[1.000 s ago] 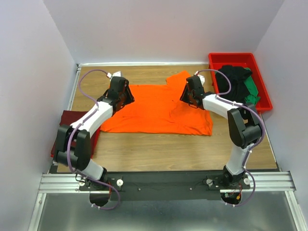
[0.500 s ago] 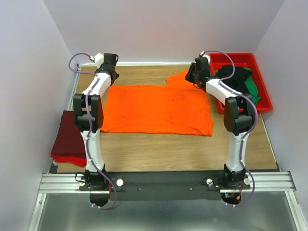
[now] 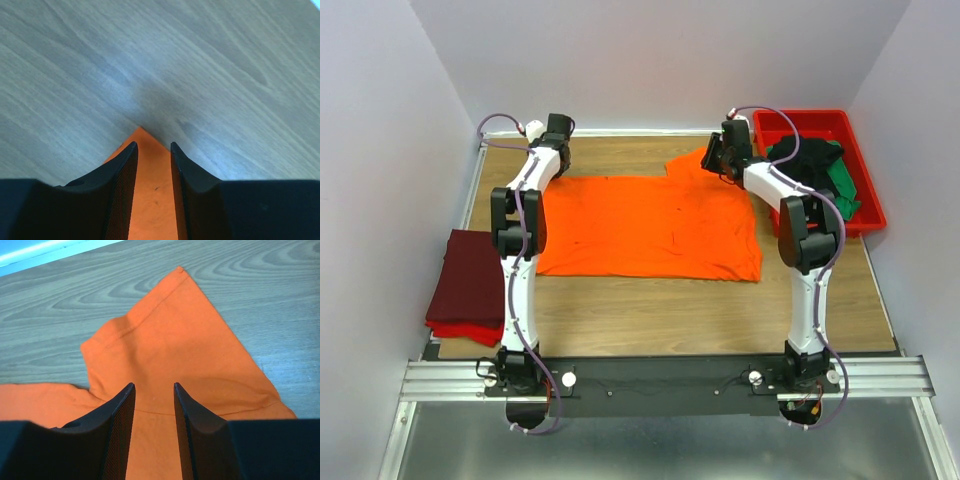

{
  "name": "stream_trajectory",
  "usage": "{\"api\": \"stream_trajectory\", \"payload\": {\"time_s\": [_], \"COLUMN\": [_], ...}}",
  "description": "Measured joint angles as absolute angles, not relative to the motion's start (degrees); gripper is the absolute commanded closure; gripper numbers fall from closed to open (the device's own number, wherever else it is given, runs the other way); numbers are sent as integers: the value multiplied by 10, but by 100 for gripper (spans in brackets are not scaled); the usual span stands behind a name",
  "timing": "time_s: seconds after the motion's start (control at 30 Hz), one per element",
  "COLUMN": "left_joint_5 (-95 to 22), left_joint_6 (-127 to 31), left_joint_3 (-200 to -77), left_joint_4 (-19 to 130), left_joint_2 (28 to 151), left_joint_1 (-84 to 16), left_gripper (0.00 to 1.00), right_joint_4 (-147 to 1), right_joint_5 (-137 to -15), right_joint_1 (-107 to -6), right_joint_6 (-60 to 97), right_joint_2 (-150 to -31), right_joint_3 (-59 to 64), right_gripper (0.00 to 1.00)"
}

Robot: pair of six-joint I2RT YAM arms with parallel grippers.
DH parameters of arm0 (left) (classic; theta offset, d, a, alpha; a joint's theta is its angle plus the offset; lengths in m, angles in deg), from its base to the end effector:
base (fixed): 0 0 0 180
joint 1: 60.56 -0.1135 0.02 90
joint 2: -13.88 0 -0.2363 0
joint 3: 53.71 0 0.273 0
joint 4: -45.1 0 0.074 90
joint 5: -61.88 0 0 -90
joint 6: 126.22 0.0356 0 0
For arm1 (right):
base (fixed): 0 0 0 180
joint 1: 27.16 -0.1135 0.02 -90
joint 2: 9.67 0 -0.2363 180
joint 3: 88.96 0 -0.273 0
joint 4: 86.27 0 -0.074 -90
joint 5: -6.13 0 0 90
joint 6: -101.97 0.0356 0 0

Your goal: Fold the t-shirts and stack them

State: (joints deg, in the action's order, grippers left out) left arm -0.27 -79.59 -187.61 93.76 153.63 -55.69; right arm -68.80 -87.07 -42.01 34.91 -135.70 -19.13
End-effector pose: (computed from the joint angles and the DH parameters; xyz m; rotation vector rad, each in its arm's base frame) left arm 0.5327 -0.0287 0.1525 -0.9625 2.1837 0.2272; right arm 0.4965 0.1296 0.1698 0.1856 2.1611 0.3214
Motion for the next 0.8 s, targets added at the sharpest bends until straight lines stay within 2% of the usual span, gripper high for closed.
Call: {"api": "stream_trajectory", "payload": {"time_s": [0.27, 0.57, 0.7, 0.8], "left_joint_5": [-2, -3, -3, -4], "left_joint_6": [-809, -816, -817, -818], "left_joint_3": [-1874, -1879, -1882, -1886], "left_joint_4": [944, 954, 959, 962], "left_joint_2": [1537, 1550, 1551, 1553], "left_joint_1": [-557, -564, -565, -566], "left_gripper": [60, 70, 86, 95], "right_joint_4": [-688, -688, -688, -688], "right_joint_5": [-865, -857, -854, -854], "right_joint_1": [-412, -401, -392, -383], "right_joint_6": [348, 348, 348, 348], "right_joint_2": [-1367, -1377, -1384, -1391], "right_joint_3": [-191, -192, -202, -215], "right_gripper": [56, 55, 51, 47]}}
